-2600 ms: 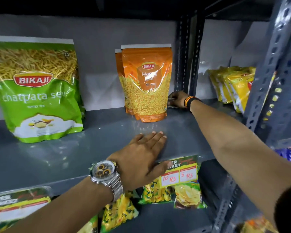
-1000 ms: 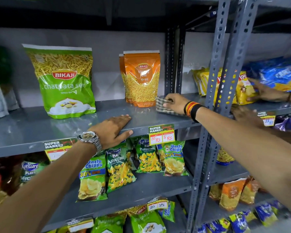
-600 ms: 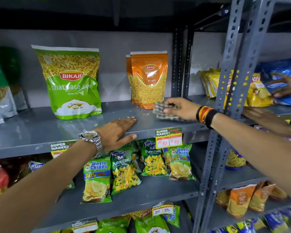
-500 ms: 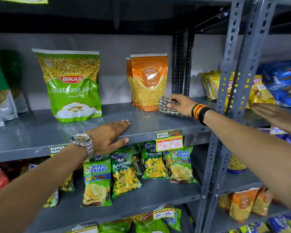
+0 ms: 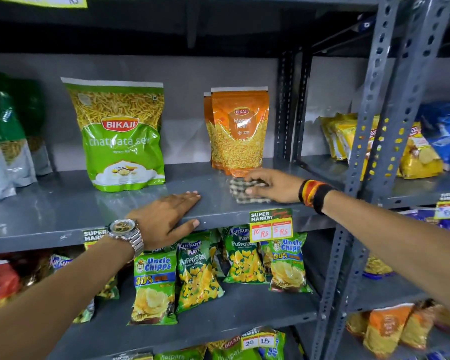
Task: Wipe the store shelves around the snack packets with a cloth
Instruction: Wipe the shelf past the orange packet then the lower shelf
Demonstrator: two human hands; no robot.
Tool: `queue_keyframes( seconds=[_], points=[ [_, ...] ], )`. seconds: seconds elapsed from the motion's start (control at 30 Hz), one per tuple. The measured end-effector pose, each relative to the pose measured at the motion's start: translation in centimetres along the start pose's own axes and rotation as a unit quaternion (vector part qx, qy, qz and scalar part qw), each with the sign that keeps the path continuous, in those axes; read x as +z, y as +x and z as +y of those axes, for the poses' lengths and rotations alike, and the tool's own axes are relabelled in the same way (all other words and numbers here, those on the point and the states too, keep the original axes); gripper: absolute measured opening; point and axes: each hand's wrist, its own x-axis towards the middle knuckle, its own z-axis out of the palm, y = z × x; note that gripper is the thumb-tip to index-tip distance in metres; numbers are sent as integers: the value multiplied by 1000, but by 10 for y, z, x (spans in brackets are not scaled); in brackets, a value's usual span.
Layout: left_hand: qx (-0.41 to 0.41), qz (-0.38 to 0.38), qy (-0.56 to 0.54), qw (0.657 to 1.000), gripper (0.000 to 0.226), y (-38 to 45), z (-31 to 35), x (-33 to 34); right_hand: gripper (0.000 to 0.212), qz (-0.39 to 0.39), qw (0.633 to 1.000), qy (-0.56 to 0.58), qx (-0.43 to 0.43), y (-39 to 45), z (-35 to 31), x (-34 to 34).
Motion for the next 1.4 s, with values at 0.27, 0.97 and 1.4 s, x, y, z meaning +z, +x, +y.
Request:
queue_keyframes(
  seconds=[0.27,0.97,1.4],
  points=[
    [-9,-9,0,1000,83,-2,4,-4,20,129,985,-65,98,-27,30,-12],
    [-50,1,-98,994,60,-103,103,181,35,-4,990,70,123,-90,61,201],
    [-74,-66,-70,993,66,-93,101,344,42,-48,990,-104,85,-53,132,344]
  ],
)
